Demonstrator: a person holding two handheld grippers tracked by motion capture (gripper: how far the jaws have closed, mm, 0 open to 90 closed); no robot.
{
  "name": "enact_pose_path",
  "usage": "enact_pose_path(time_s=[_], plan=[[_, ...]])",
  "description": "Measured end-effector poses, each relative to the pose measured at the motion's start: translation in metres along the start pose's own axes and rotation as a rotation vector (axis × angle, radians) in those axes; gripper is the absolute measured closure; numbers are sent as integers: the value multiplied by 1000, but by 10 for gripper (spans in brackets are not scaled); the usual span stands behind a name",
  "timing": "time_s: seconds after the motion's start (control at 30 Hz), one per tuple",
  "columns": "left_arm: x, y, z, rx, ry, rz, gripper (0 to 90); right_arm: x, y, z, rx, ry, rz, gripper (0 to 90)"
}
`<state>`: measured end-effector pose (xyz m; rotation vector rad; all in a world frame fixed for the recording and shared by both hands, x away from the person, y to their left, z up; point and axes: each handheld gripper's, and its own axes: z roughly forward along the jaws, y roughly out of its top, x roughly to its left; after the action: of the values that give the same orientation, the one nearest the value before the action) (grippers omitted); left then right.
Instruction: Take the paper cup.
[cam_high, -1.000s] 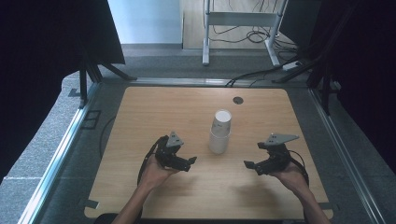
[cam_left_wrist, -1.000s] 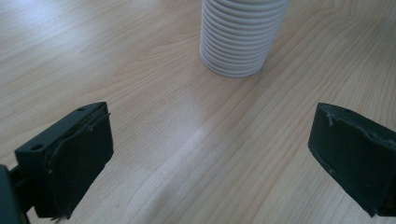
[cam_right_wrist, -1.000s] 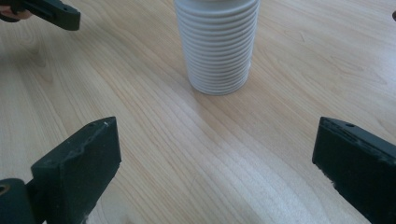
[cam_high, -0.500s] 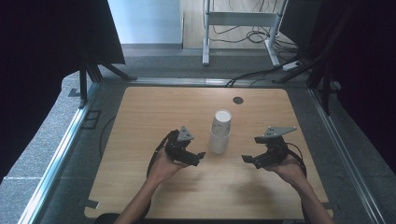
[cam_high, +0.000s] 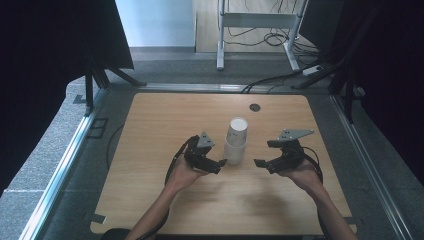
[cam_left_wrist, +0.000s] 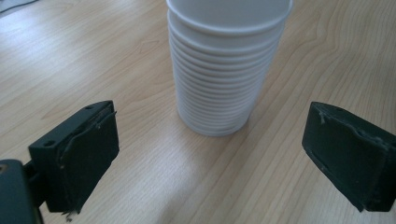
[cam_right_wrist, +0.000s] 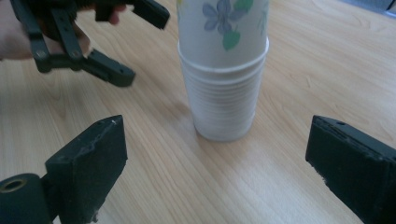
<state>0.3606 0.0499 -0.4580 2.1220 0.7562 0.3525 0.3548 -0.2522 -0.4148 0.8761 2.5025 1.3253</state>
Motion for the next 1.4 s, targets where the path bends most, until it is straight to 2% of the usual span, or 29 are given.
enact_pose_path(time_s=[0.23, 0.4, 0.73, 1.07, 1.4], plan=[[1, 7, 8, -10, -4, 7, 60, -2, 9, 5, -40, 19, 7, 78], [2, 12, 12, -26, -14, 3, 78, -8, 14, 10, -67, 29, 30, 92], [-1, 21, 24, -29, -26, 20, 116, -12, 22, 16, -80, 21, 21, 111], [-1, 28, 33, -44, -43, 12, 136, -13, 36, 25, -68, 25, 15, 120], [0, 29, 39, -48, -47, -1, 142, -12, 53, 31, -91, 33, -3, 137]])
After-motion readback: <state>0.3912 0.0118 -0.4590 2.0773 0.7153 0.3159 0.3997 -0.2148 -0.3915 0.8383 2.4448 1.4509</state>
